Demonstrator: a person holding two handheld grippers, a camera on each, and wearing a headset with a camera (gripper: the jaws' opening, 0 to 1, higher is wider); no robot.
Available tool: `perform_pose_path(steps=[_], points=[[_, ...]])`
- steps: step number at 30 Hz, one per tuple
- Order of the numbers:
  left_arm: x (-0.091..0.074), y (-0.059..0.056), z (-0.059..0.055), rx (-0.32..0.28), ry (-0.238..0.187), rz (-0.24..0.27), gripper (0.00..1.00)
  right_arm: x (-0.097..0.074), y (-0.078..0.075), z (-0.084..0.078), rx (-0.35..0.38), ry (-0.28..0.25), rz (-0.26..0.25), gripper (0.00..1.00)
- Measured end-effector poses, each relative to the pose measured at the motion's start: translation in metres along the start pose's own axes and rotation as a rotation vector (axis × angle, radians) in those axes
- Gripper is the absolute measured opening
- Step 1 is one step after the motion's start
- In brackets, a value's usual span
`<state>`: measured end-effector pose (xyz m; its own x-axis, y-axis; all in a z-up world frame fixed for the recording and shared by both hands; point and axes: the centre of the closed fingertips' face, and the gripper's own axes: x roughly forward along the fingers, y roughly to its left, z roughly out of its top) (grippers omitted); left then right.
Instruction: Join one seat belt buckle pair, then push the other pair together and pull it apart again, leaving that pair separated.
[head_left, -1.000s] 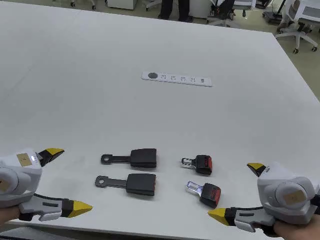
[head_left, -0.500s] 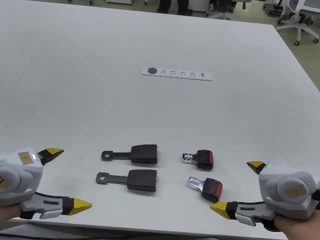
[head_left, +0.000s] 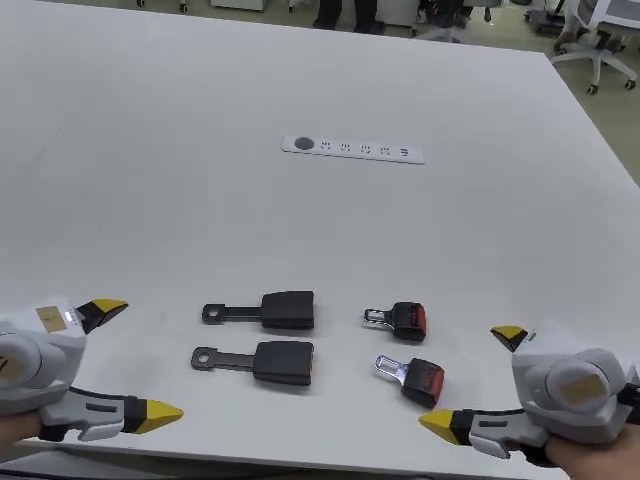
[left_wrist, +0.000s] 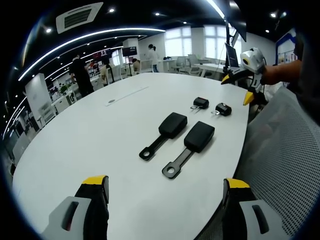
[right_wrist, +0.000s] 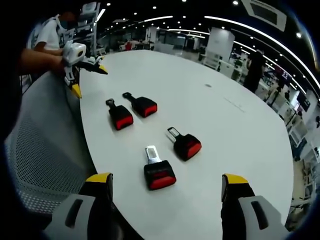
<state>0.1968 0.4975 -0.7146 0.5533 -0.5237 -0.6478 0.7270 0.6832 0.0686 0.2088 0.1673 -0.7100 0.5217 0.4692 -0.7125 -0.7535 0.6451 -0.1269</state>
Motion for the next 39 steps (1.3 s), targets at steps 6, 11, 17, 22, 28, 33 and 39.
perform_pose_path(steps=[6,11,17,22,28,33,39], points=[[0.0,0.002,-0.001,-0.001,-0.003,0.001,0.96,0.001,-0.002,0.003,0.009,-0.016,-0.002,0.91],[0.0,0.003,-0.003,-0.002,0.001,-0.003,0.96,0.002,-0.003,0.004,0.012,-0.019,0.001,0.9],[0.001,0.004,-0.005,-0.003,0.002,-0.005,0.95,0.002,0.0,0.005,0.033,-0.027,0.011,0.9],[0.001,0.004,-0.005,-0.003,0.003,-0.006,0.94,0.001,-0.002,0.007,0.034,-0.034,0.009,0.89],[0.002,0.005,-0.006,-0.006,0.003,-0.007,0.94,0.0,-0.002,0.012,0.041,-0.052,0.009,0.88],[0.001,0.003,-0.005,-0.004,0.006,-0.009,0.94,-0.001,0.0,0.013,0.042,-0.056,0.012,0.87],[0.001,0.003,-0.005,-0.002,0.008,-0.007,0.94,-0.001,-0.001,0.013,0.036,-0.054,0.011,0.88]])
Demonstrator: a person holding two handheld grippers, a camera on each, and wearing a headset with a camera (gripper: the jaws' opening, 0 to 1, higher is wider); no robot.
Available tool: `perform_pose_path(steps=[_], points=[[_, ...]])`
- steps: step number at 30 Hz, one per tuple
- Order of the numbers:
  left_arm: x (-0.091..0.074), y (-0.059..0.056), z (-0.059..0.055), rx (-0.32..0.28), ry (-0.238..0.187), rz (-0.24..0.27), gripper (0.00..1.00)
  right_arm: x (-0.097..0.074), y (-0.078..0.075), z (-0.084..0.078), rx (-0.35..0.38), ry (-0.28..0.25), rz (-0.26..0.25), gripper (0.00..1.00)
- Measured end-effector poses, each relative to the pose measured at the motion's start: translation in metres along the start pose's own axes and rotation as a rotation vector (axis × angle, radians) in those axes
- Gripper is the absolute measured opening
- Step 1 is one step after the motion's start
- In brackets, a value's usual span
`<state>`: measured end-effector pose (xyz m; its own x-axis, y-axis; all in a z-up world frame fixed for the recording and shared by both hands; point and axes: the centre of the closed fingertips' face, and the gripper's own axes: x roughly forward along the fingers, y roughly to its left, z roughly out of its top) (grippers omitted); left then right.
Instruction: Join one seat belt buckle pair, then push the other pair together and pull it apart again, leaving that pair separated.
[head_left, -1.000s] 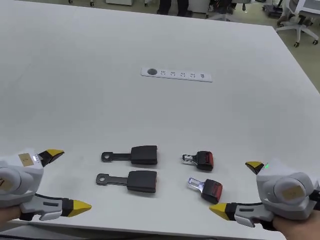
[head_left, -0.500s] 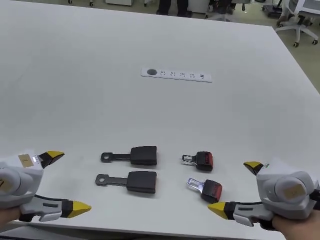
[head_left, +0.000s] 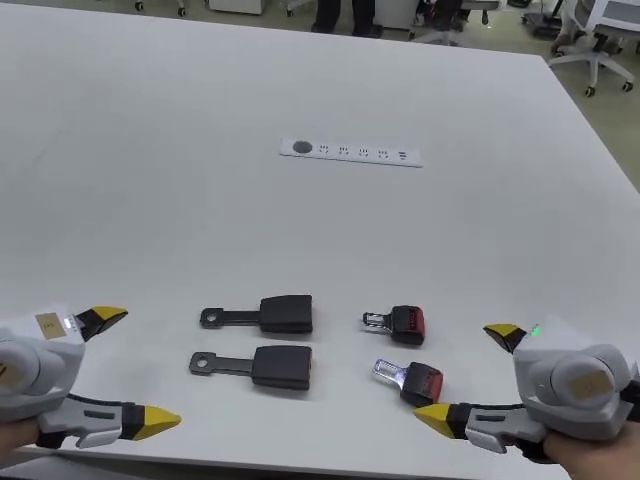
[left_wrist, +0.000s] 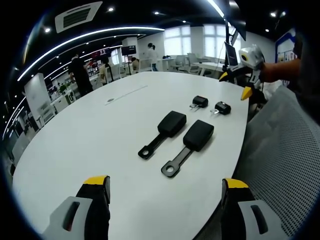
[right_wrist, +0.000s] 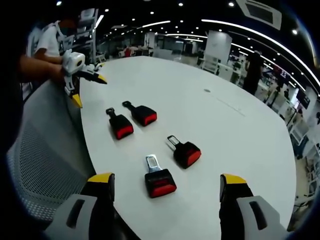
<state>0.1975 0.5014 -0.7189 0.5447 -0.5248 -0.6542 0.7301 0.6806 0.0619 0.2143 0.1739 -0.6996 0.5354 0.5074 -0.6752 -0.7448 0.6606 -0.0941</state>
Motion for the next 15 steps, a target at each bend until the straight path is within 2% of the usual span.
perform_pose_path(steps=[15], points=[[-0.0004,-0.0057,0.0019,0.009,0.011,-0.012,0.9,0.0005,0.0013,0.0003,-0.01,0.008,0.009,0.85]])
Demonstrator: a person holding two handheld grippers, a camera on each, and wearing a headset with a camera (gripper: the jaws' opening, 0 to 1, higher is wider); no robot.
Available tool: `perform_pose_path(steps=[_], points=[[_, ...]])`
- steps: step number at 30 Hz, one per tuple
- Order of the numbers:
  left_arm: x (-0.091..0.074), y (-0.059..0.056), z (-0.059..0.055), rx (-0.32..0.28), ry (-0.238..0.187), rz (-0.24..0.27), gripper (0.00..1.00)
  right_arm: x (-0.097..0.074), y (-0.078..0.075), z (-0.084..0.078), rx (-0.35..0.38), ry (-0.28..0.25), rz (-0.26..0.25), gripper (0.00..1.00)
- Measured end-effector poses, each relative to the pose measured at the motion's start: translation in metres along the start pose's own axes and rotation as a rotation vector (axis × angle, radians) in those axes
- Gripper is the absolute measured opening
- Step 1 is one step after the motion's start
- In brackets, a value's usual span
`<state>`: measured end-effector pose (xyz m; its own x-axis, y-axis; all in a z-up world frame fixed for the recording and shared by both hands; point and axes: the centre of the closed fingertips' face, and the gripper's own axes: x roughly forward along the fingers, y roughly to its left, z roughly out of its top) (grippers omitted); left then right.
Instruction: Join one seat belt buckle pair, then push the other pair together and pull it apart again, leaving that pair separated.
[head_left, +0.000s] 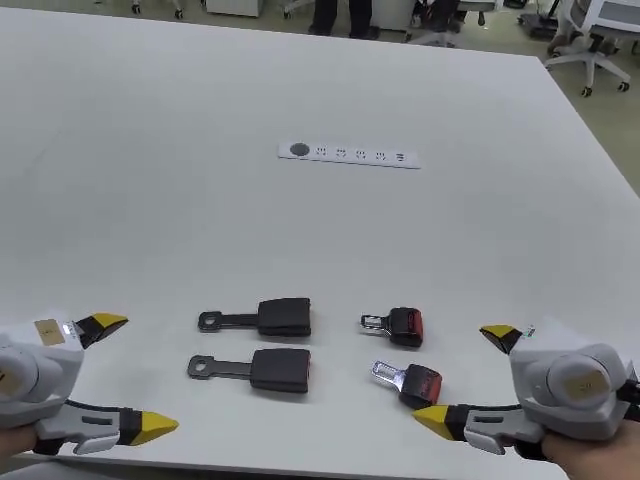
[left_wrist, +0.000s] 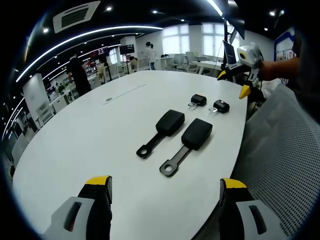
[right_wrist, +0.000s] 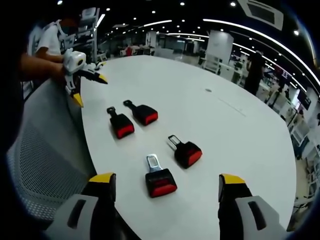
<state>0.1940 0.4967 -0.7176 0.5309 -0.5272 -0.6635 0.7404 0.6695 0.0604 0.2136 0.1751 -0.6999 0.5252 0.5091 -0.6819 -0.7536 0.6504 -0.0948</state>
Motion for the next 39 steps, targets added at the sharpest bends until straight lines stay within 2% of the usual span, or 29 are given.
perform_pose_path(steps=[10,14,19,25,27,28,29,30,32,37,39], points=[[0.0,-0.001,-0.001,0.002,0.009,-0.003,0.9,0.001,-0.003,-0.001,0.008,0.001,-0.006,0.83],[0.002,0.0,-0.007,0.014,0.021,-0.012,0.89,0.002,-0.003,-0.004,-0.002,0.007,-0.005,0.83],[0.0,-0.004,-0.001,0.03,0.019,-0.011,0.87,0.002,-0.001,-0.004,-0.026,0.012,0.005,0.81],[0.0,-0.001,0.0,0.031,0.013,-0.005,0.83,0.002,0.001,-0.003,-0.058,0.023,0.027,0.77],[-0.001,-0.001,0.001,0.043,0.013,-0.007,0.83,0.002,0.001,-0.002,-0.066,0.021,0.029,0.76],[-0.001,-0.002,-0.001,0.09,0.024,-0.015,0.83,0.001,0.001,0.0,-0.066,0.018,0.033,0.75],[-0.002,0.0,-0.005,0.136,0.05,-0.013,0.82,0.001,0.001,0.001,-0.063,0.015,0.034,0.75],[-0.001,0.0,-0.011,0.148,0.078,-0.016,0.82,0.001,0.001,0.001,-0.062,0.014,0.035,0.75],[-0.001,-0.001,-0.01,0.123,0.06,-0.021,0.82,0.002,0.001,0.001,-0.067,0.015,0.039,0.74],[-0.002,0.004,-0.008,0.11,0.058,-0.017,0.8,0.004,0.007,-0.001,-0.077,0.022,0.064,0.69],[-0.002,0.002,-0.008,0.111,0.066,-0.023,0.79,0.005,0.01,-0.003,-0.082,0.029,0.076,0.66]])
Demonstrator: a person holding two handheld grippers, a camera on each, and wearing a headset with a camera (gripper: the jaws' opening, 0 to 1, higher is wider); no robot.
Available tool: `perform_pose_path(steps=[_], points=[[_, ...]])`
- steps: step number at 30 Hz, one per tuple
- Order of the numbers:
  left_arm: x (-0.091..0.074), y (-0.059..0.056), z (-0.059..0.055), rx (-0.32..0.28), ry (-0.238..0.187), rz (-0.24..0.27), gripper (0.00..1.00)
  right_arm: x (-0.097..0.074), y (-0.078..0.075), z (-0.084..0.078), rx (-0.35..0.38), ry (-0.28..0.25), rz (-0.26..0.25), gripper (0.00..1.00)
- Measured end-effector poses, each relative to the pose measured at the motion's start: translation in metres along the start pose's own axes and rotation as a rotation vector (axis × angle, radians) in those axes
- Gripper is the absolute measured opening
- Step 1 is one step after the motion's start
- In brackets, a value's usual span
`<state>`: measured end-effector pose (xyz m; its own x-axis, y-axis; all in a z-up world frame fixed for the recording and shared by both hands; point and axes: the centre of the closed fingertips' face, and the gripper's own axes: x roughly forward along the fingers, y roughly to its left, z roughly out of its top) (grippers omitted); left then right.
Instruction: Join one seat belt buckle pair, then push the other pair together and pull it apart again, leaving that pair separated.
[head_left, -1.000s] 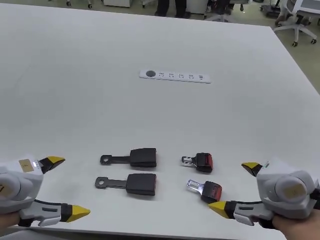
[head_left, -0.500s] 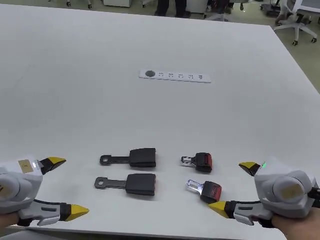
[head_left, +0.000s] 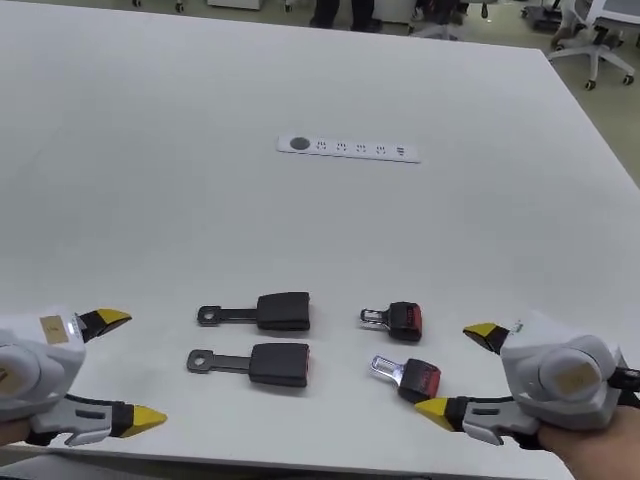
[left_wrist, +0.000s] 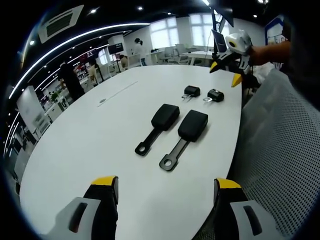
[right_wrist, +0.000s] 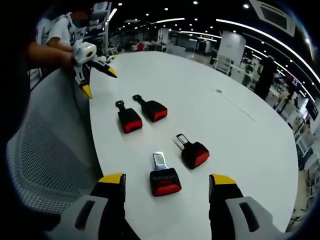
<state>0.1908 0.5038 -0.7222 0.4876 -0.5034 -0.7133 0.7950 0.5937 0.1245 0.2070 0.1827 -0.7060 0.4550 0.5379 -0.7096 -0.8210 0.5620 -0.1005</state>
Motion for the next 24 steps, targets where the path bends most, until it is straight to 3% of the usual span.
perform_pose_path(steps=[6,10,13,24], points=[[0.002,0.001,-0.005,0.021,0.031,-0.022,0.79,0.002,0.001,-0.002,-0.019,0.004,0.009,0.66],[0.004,0.004,-0.001,0.031,0.043,-0.029,0.79,0.003,-0.002,-0.005,-0.022,0.007,0.012,0.65],[0.007,-0.002,0.004,0.083,0.062,-0.052,0.77,0.004,-0.003,-0.008,-0.023,0.013,0.02,0.62],[0.025,-0.006,0.019,0.121,0.067,-0.089,0.74,0.011,-0.002,-0.013,-0.061,0.051,0.052,0.54]])
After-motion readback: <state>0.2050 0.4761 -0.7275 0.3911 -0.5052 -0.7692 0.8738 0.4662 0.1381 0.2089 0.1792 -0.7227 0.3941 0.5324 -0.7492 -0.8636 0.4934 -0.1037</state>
